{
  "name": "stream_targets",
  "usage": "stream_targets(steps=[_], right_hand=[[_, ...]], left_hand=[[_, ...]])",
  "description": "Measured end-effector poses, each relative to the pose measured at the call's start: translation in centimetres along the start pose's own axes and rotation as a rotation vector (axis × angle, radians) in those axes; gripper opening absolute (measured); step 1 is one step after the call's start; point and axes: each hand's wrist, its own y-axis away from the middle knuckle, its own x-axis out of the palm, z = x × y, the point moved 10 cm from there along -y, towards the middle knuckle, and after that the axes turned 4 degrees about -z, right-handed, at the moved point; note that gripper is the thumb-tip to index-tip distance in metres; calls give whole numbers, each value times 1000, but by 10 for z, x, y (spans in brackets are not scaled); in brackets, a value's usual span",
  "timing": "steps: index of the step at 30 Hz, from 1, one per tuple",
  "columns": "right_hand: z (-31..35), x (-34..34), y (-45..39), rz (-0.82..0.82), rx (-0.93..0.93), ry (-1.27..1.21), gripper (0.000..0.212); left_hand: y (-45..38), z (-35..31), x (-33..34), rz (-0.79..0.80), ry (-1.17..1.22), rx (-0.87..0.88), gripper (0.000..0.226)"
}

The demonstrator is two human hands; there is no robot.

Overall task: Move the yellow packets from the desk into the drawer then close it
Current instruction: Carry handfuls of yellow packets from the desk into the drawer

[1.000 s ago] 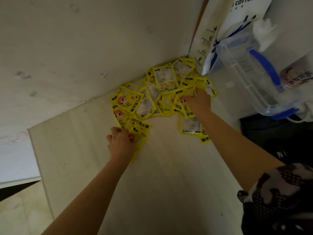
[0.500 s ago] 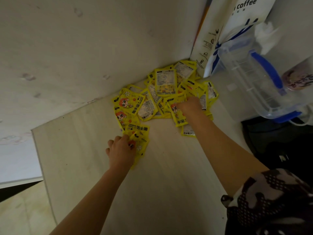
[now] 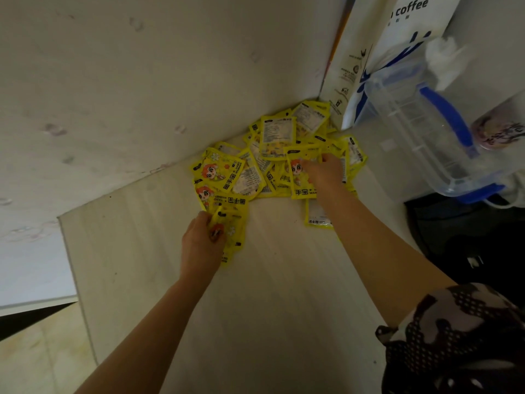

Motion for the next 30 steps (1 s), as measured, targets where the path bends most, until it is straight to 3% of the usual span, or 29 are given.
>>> stream_targets(steps=[2, 4, 6, 9, 13, 17, 23, 30], right_hand=[[0, -10, 3, -12, -1, -18, 23], [-6, -21, 6, -20, 10, -8, 52], [-11, -34, 10, -22, 3, 19, 62], [-29, -52, 17, -8, 50, 62, 55], [-53, -64, 25, 35, 61, 166, 21], [-72, -67, 34, 23, 83, 293, 46], [-74, -67, 32, -27, 36, 414, 43], [-76, -55, 28, -1, 84, 459, 38]], left_hand=[[-3, -6, -5, -19, 82, -30, 25], [-7, -12, -10, -26, 147, -56, 39], [-14, -20, -14, -30, 187, -39, 49], [-38, -28, -13, -13, 116, 23, 50], [-83, -28, 1, 60, -148, 109, 25], [-115, -40, 13, 134, -310, 204, 8], [-150, -54, 31, 210, -521, 374, 28], [-158, -59, 49, 355, -487, 463, 42]])
